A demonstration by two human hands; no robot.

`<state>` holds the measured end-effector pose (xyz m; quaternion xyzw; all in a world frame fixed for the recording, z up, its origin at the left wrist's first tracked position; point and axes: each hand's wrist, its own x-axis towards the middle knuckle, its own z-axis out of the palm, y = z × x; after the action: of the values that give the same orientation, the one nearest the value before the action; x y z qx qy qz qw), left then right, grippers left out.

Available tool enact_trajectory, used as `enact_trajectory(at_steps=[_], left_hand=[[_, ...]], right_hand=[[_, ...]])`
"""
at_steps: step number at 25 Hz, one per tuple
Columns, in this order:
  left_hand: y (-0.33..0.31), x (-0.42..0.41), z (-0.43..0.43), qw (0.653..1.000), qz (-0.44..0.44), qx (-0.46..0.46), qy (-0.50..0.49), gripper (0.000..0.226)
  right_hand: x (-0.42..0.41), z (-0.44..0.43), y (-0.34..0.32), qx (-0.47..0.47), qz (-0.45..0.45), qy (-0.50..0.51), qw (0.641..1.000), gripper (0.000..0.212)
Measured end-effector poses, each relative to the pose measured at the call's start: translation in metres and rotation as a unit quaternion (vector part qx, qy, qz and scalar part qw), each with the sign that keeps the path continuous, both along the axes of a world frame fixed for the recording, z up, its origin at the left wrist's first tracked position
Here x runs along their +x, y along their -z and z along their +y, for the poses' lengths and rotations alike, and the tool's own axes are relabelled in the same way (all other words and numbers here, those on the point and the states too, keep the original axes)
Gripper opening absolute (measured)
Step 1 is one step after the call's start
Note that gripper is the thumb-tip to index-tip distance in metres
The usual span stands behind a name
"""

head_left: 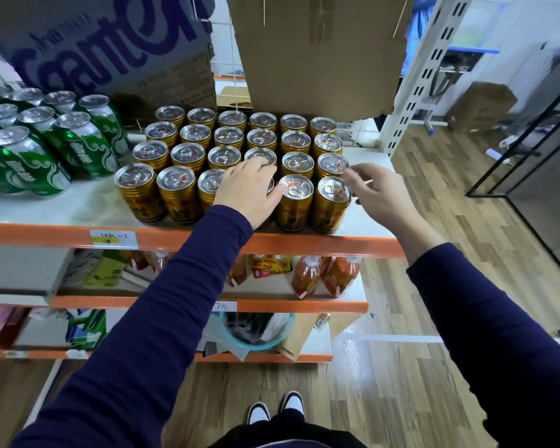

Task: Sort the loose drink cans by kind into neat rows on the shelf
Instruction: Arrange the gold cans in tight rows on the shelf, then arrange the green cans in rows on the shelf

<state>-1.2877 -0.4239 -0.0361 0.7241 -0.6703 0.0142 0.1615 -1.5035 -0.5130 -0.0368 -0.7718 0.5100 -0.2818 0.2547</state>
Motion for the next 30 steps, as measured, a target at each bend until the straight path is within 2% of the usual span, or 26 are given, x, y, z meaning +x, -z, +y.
enact_trajectory(at_steps=[4, 6, 11, 14, 15, 17, 19, 20, 25, 30], left_hand=[[-0.010, -0.006, -0.023, 1.000, 0.008, 0.019, 0.019, 0.044], [-0.009, -0.007, -0.029, 0.999, 0.004, 0.027, 0.021, 0.044], [0.001, -0.007, -0.039, 1.000, 0.016, 0.018, 0.006, 0.041], [0.004, -0.008, -0.042, 1.000, 0.024, 0.009, 0.000, 0.039], [0.004, -0.009, -0.043, 1.000, 0.026, 0.007, 0.001, 0.038], [0.003, -0.008, -0.042, 0.999, 0.033, -0.001, -0.002, 0.038], [0.003, 0.000, -0.034, 0.999, 0.031, -0.011, -0.024, 0.039], [0.003, 0.007, -0.028, 0.999, 0.028, -0.018, -0.042, 0.039], [0.007, 0.071, 0.024, 0.987, 0.019, -0.042, -0.156, 0.040], [0.009, 0.172, 0.074, 0.970, 0.022, -0.060, -0.235, 0.041]], right_hand=[[0.011, -0.034, -0.004, 0.080, 0.038, 0.015, 0.996, 0.043], [0.014, -0.041, 0.000, 0.121, 0.017, 0.006, 0.993, 0.043], [0.015, -0.054, 0.009, 0.111, 0.000, 0.024, 0.993, 0.039], [0.011, -0.058, 0.004, 0.171, -0.004, 0.005, 0.985, 0.043], [0.010, -0.060, 0.000, 0.164, 0.030, -0.003, 0.986, 0.046], [0.015, -0.064, -0.006, 0.047, 0.129, -0.012, 0.991, 0.047], [0.031, -0.060, -0.014, -0.088, 0.150, -0.037, 0.984, 0.041], [0.043, -0.055, -0.017, -0.121, 0.137, -0.062, 0.981, 0.037], [0.118, -0.019, -0.017, -0.156, 0.081, -0.231, 0.957, 0.027], [0.216, 0.018, -0.016, -0.156, 0.037, -0.305, 0.939, 0.023]])
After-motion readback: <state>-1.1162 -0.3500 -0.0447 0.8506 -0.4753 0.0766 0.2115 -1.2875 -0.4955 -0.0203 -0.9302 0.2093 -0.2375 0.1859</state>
